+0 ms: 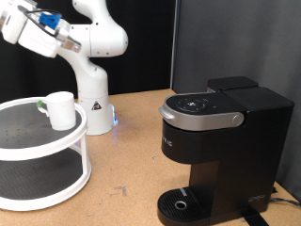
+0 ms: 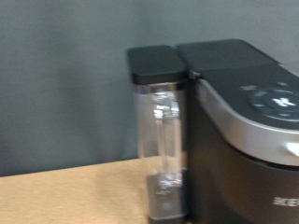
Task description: Make a cup of coffee with the keurig machine
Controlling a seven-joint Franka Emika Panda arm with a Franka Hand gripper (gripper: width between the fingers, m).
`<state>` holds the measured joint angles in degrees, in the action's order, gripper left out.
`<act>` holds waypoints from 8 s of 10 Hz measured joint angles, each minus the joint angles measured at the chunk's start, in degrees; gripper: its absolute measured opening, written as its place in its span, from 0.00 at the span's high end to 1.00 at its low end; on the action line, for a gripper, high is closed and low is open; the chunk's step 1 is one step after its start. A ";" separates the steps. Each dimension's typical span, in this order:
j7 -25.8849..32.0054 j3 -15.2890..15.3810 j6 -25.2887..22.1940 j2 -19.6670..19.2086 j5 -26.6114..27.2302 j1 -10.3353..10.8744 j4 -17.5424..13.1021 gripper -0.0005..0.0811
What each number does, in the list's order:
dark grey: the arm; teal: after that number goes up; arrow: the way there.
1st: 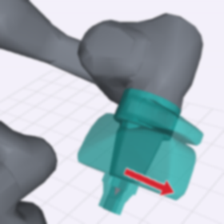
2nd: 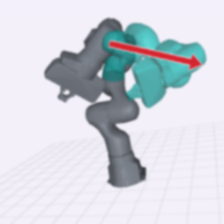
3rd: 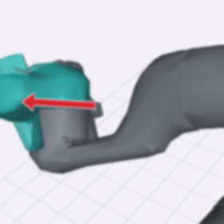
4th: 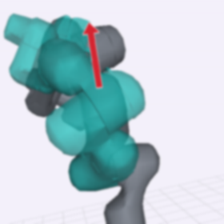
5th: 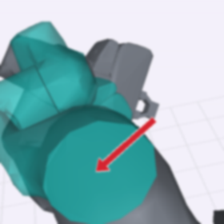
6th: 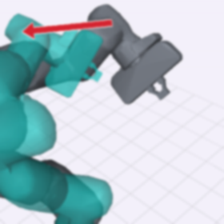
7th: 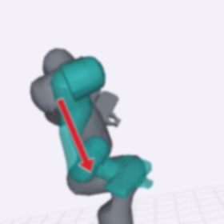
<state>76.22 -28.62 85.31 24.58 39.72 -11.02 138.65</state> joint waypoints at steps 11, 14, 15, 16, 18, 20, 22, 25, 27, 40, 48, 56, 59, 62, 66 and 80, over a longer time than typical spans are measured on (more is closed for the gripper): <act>10.75 -11.65 -13.26 -2.65 -15.89 -2.06 -5.76 0.99; 12.49 -16.33 -13.40 -5.40 -16.71 -2.29 -7.83 0.99; 13.36 -17.34 -14.00 -6.46 -16.69 -2.26 -8.01 0.99; 14.41 -18.06 -14.20 -7.62 -16.67 -2.25 -7.91 0.99; 16.40 -18.60 -12.78 -9.50 -16.67 -2.25 -6.88 0.99; 17.60 -18.78 -8.94 -10.39 -17.47 -2.30 -4.39 0.99; 19.04 -18.96 -5.27 -11.17 -18.70 -2.33 -1.86 0.99; 20.71 -19.45 -0.37 -11.41 -18.82 -2.35 1.42 0.75; 21.07 -19.92 1.36 -11.47 -18.82 -2.39 3.32 0.53; 25.83 -23.61 -5.25 -10.58 -16.78 -2.46 5.20 0.00; 22.73 -22.53 3.14 -6.63 -6.47 -2.59 4.95 0.00; 21.01 -18.45 8.98 -13.18 -12.80 -1.97 8.40 0.00; 21.95 -18.76 9.69 -13.95 -12.70 -1.99 9.63 0.00; 22.51 -18.93 9.69 -13.95 -11.94 -1.99 9.99 0.36; 22.81 -19.01 9.69 -13.83 -11.08 -2.05 10.04 0.78; 14.78 -17.66 3.59 -8.02 -2.31 -2.21 7.53 0.90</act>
<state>91.00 -46.28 88.90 16.56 37.41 -13.23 146.18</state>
